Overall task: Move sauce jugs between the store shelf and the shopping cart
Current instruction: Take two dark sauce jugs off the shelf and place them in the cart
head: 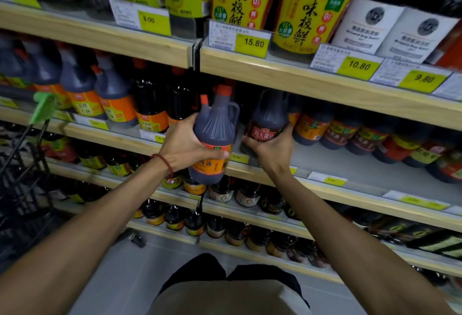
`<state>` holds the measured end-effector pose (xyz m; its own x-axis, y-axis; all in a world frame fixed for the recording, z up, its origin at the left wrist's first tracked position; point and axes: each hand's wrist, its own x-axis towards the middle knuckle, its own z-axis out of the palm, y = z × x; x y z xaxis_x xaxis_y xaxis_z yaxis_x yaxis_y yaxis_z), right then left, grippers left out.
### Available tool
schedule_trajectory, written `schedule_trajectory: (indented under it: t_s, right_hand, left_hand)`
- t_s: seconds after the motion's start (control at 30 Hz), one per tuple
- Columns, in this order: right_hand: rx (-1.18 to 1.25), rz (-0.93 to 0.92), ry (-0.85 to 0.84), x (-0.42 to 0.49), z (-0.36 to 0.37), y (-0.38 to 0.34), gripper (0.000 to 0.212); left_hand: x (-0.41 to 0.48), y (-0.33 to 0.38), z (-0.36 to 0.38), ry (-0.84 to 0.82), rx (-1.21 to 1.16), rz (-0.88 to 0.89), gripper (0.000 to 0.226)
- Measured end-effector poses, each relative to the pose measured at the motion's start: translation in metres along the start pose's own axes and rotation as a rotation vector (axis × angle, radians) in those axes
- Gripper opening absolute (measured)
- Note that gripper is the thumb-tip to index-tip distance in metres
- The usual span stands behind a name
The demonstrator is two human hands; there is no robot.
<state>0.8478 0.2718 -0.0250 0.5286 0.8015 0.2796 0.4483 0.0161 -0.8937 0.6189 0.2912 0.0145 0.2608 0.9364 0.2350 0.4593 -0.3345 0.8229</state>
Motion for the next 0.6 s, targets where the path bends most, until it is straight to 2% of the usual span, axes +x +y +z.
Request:
schedule_trajectory:
  t_s: [0.37,0.47,0.6]
  right_hand:
    - [-0.162,0.04,-0.022,0.025,0.026,0.019,0.092]
    - [-0.249,0.053,-0.021,0.026,0.027,0.016,0.099]
    - [-0.203,0.09,-0.079,0.026,0.027,0.019,0.104]
  left_hand:
    - [0.011,-0.017,0.012,0.02,-0.052,0.019,0.105]
    - [0.012,-0.015,0.013,0.037,-0.031,0.031,0.105]
    - [0.009,-0.013,0.015,0.052,-0.027,0.019,0.108]
